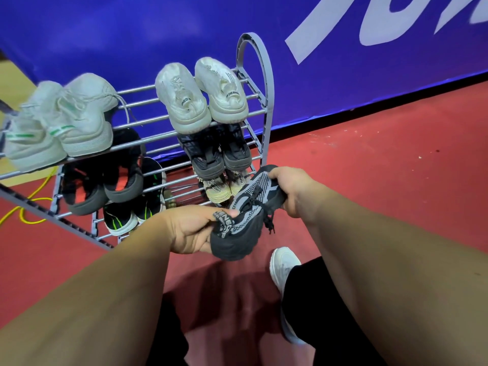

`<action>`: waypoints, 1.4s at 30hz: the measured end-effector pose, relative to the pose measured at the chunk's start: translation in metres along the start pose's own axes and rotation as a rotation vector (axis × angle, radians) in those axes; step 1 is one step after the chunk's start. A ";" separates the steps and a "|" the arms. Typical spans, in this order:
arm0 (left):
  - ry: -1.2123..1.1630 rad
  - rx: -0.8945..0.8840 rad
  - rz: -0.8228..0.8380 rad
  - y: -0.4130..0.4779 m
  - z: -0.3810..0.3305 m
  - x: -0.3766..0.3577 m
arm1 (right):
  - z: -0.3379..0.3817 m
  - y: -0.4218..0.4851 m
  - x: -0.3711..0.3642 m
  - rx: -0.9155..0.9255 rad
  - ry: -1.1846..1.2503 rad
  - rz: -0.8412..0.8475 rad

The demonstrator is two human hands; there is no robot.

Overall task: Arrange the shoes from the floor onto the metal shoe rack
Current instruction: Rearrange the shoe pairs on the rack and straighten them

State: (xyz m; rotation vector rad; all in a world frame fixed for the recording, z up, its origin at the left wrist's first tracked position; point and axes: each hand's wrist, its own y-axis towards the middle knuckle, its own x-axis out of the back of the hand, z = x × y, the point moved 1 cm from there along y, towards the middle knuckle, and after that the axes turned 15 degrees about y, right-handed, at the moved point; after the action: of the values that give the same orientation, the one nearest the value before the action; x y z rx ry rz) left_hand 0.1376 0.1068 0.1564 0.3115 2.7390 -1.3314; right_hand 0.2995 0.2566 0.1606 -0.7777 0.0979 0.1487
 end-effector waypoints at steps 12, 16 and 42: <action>0.197 0.209 0.012 0.031 0.021 0.002 | -0.039 0.007 -0.003 -0.389 -0.758 0.204; 0.217 0.279 -0.088 0.058 0.028 0.004 | -0.052 0.016 -0.002 -0.541 -0.829 0.326; -0.278 0.204 -0.352 0.220 0.065 0.032 | -0.151 0.157 0.028 -0.461 -0.218 0.053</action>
State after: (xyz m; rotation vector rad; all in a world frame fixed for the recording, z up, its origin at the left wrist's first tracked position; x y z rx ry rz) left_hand 0.1531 0.1928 -0.0582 -0.3379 2.5045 -1.5971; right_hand 0.2956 0.2634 -0.0594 -1.2128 -0.1277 0.3121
